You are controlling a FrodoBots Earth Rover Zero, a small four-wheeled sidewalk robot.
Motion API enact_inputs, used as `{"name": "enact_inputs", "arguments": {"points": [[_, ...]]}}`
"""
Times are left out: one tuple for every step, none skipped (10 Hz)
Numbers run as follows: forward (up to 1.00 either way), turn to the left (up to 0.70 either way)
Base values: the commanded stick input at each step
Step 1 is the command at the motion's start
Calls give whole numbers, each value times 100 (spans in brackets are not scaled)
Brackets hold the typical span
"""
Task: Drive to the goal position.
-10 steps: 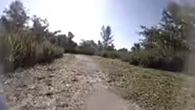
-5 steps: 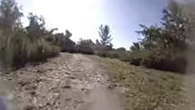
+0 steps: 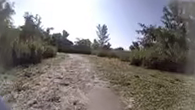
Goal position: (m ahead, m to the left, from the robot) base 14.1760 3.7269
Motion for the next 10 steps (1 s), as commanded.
{"name": "enact_inputs", "arguments": {"points": [[70,0],[70,0],[70,0],[70,0],[70,0],[70,0],[70,0],[70,0],[70,0],[70,0]]}}
